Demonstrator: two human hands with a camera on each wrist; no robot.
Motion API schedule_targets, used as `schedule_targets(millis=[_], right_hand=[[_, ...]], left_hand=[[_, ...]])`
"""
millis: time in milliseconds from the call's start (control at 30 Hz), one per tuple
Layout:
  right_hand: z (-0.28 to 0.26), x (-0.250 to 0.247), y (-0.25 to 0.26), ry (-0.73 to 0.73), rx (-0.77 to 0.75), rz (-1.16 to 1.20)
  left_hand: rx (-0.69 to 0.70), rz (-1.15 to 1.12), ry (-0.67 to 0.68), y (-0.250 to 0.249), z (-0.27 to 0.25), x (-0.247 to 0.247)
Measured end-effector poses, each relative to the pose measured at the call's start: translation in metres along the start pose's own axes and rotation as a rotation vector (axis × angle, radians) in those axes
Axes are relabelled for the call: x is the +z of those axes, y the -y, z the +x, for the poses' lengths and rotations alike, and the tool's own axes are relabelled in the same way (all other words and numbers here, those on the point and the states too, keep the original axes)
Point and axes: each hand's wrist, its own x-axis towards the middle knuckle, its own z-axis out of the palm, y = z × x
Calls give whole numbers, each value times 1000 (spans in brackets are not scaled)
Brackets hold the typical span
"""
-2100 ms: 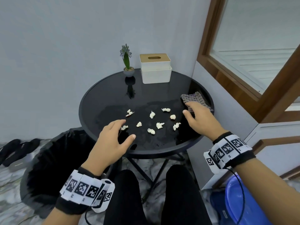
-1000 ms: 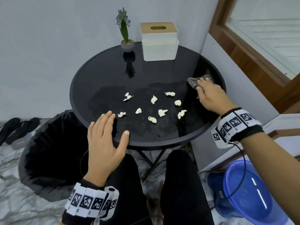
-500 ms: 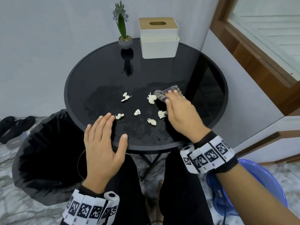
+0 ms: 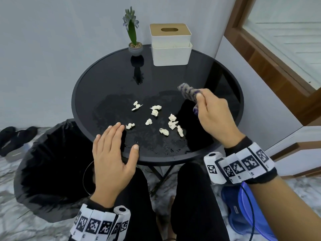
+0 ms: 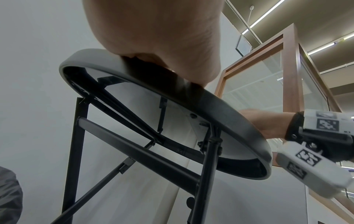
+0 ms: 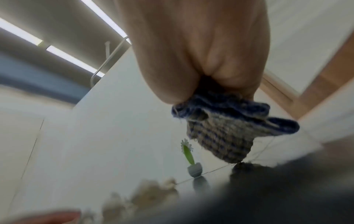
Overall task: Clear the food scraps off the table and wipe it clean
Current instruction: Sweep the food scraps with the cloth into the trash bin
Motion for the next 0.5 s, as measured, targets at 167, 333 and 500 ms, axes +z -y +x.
schedule_targets(millis=[167,333,500], right_hand=[[-19,21,-20,151,-28,-294],[-33,35,-12,123,22,-256],[-50,62,20,131,-20,-224]], left_hand=[[5,-3,-13,0,-1,0],[12,2,-29,-2,-1,2],[18,4,-33,-4,-1,3]])
